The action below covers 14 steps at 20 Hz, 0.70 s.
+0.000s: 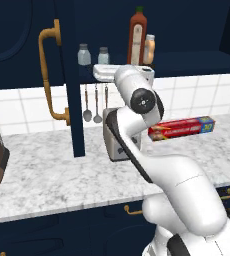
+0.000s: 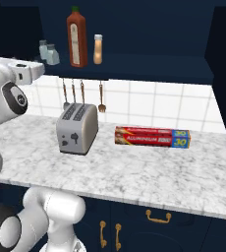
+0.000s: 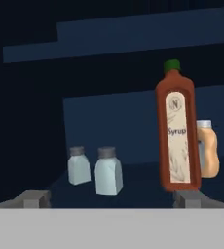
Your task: Put the shaker and condiment bottle from the counter next to their counterparts in the cabinet.
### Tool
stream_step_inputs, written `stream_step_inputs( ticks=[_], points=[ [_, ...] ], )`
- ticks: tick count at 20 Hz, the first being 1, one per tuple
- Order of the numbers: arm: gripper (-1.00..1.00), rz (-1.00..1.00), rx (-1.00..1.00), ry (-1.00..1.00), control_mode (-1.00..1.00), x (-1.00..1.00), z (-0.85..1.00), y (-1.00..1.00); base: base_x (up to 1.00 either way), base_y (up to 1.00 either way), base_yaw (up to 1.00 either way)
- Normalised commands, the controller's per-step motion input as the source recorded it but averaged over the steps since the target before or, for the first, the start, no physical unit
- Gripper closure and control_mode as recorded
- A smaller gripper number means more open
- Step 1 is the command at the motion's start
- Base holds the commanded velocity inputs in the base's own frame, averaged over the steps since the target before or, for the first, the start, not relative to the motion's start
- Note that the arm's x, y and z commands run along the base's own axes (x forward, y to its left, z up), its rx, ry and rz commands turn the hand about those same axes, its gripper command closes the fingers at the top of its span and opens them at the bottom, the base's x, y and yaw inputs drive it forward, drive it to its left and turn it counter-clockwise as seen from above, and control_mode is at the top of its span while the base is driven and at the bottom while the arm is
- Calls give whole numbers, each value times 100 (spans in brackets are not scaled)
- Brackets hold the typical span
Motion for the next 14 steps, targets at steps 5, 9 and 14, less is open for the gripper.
stream_step_inputs(
  ticks=[5,9,14],
  points=[
    [-100,-25,15,-6,-100,-100,8,-33,0,0,0],
    [-100,-15,22,0,-100,-100,5,-31,0,0,0],
    [-100,-12,25,0,-100,-100,9,-38,0,0,0]
  ],
)
